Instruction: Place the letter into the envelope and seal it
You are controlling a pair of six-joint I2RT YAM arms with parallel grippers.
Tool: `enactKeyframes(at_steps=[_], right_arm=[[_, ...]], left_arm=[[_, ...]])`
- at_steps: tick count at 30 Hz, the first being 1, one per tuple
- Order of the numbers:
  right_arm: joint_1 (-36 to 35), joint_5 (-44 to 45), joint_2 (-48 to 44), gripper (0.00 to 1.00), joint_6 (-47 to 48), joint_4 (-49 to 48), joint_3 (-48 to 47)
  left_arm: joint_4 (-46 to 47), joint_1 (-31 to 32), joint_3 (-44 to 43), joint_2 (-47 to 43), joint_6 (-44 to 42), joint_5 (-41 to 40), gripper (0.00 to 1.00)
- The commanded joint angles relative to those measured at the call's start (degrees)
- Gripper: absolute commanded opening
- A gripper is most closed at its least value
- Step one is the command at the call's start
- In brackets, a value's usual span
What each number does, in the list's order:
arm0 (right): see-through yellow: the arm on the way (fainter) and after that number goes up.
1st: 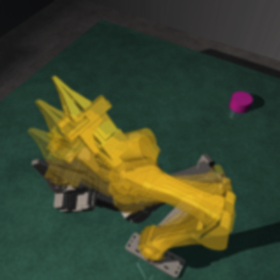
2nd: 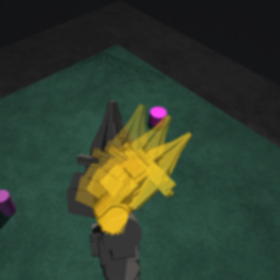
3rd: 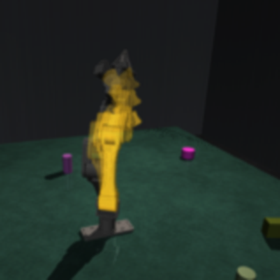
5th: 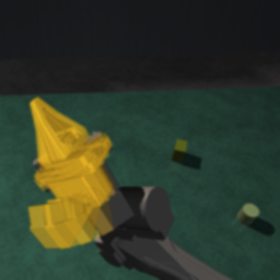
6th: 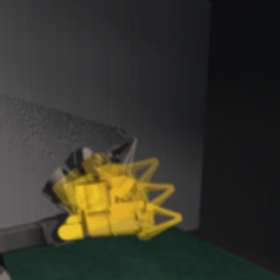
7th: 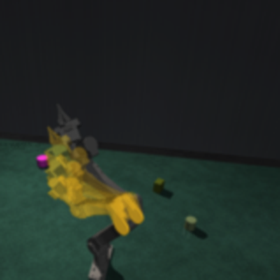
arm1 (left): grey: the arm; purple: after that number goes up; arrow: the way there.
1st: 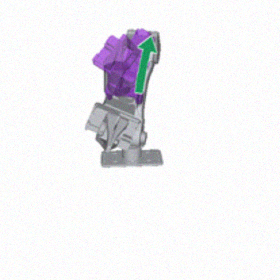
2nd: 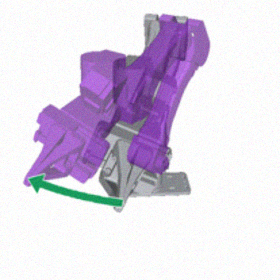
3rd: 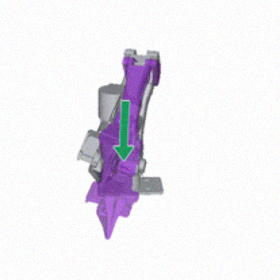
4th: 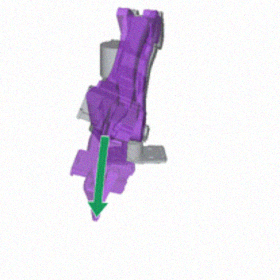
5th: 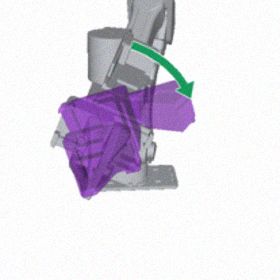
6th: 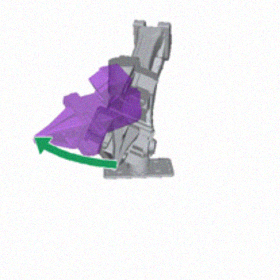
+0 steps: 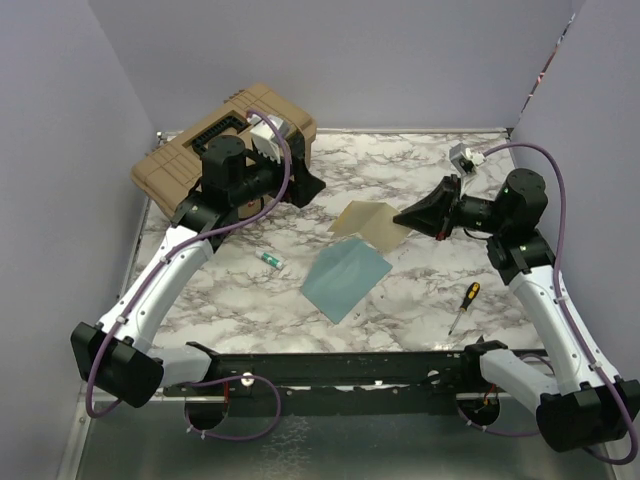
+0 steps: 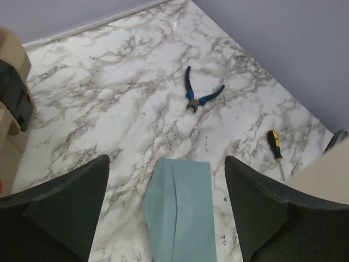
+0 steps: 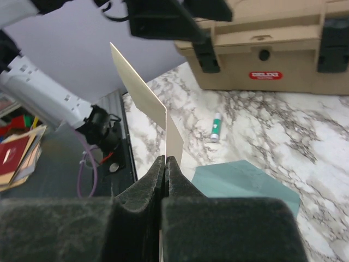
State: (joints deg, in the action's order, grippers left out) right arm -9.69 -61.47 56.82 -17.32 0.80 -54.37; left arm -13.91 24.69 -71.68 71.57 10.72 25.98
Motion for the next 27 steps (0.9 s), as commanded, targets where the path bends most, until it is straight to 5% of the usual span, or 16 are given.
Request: enactKeyframes(at_steps=[1,4,6,10,27], right_arm=[[-0.3,-11.7,-2.1,0.01,1.2,-5.3,-0.7],[-0.3,-9.7,-1.7,0.01,-0.4,-6.5,-0.5],[-0.3,-7.8,0.0,0.01,-1.3,-6.4,-0.8],[-0.6,-7.3,2.9,0.01,-4.4,-9.7,-1.2],[-1.4,-10.8,5.1,0.01,-13.0,-19.7,-1.4]], left_arm=[[3.8,0.0,-2.8,0.4,5.2,-1.0,0.86],[5.5,0.5,-2.2,4.2,6.1,22.9,0.82],[6.3,3.5,-1.1,5.3,5.4,28.5,0.82],[6.6,11.0,0.5,4.7,2.0,26.9,0.85],[16.5,11.5,2.2,7.0,9.2,25.2,0.89]])
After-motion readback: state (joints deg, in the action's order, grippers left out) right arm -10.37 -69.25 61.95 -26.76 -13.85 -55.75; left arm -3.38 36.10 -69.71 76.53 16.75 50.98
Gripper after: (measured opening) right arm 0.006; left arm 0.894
